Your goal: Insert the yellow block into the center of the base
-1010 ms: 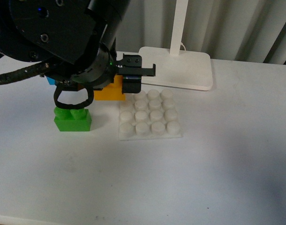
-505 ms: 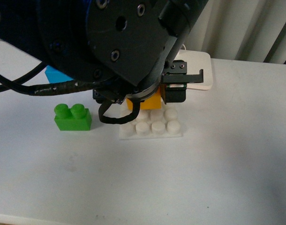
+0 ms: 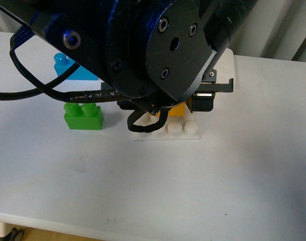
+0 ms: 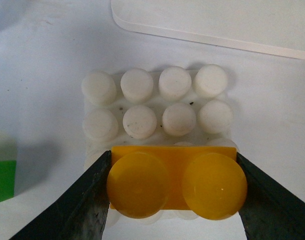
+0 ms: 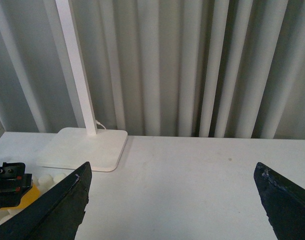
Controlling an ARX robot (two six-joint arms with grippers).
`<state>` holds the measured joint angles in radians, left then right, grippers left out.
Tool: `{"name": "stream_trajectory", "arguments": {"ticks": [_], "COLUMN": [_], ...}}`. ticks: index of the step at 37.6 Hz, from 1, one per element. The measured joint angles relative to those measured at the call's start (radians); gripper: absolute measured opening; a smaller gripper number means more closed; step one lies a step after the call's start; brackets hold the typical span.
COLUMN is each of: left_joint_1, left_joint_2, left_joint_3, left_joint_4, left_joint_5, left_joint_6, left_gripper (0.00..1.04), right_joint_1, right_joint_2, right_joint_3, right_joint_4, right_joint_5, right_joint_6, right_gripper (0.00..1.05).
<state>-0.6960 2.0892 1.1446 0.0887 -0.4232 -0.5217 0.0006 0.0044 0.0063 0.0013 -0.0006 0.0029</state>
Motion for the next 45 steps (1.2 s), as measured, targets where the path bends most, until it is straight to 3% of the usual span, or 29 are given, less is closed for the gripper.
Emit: {"name": "stream_trajectory", "arguments": {"ticks": [45], "left_joint_1": [0.004], "left_joint_2": [0.069], "left_joint_3": [-0.006], "left_joint_4": [0.062], "left_joint_5": [0.021], "left_joint_6": [0.024], "left_gripper": [0.63], "right_joint_1": [0.000], "right_joint_2": [0.000], "right_joint_3": [0.000], "right_joint_4": [0.000], "right_joint_5": [0.000], "right_joint_6": [0.000], "right_gripper": [0.95]}}
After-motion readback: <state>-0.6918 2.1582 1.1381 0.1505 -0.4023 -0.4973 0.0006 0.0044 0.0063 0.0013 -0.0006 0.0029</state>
